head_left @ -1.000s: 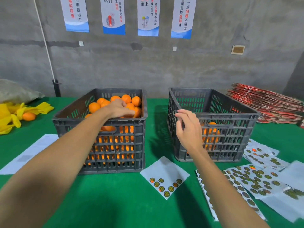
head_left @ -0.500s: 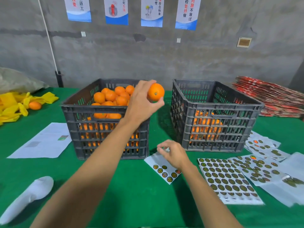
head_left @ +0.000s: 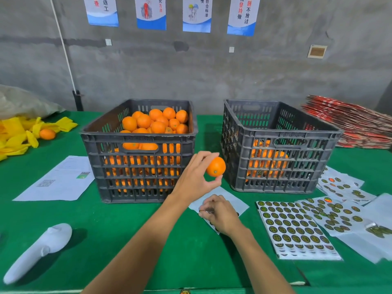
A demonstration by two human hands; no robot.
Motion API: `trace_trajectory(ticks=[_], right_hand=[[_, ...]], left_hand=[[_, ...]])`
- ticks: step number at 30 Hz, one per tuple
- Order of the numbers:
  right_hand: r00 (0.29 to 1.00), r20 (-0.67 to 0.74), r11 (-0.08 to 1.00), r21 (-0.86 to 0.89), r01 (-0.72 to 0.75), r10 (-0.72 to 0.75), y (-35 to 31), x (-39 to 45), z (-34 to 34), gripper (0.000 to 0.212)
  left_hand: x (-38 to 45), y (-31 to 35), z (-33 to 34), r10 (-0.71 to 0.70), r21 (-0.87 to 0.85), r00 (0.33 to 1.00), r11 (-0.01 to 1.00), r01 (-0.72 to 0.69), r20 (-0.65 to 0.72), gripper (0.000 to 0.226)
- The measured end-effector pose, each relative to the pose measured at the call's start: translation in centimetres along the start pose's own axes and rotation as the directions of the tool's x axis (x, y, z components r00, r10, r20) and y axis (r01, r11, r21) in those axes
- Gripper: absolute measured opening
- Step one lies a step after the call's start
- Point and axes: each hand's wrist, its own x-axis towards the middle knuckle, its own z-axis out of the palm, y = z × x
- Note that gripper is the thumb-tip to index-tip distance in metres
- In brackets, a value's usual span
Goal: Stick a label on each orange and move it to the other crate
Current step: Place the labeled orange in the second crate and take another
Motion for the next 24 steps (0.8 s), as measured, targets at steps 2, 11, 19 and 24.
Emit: trace_trajectory(ticks=[2, 11, 19, 24], right_hand=[[0.999, -0.030, 0.996, -0.077, 0.037, -0.039, -0.2, -0.1, 0.0, 0.015], [0.924, -0.376, 0.997, 0.005, -0.078, 0.074, -0.8, 0.1, -0.2, 0.012], [0.928, -0.358, 0.986, 0.160, -0.044, 0.100, -0.7, 0.9, 0.0, 0.018], [0.907, -0.417, 0.982, 0.185, 0.024, 0.057, -0.4, 0.4, 0.4, 0.012]], left_hand=[[-1.1, -0.7, 0.6, -0.088, -0.056, 0.996, 0.994, 0.090, 0.034, 0.064], [-5.0, -1.8, 3.2, -0.480, -0.309, 0.872, 0.819, 0.484, 0.093, 0.059], [-6.9, -1.7, 5.0, -0.681, -0.640, 0.690, 0.420, 0.643, 0.246, 0.029], [-7.5, -1.9, 4.9, -0.730, -0.673, 0.583, 0.233, 0.702, 0.356, 0.032]])
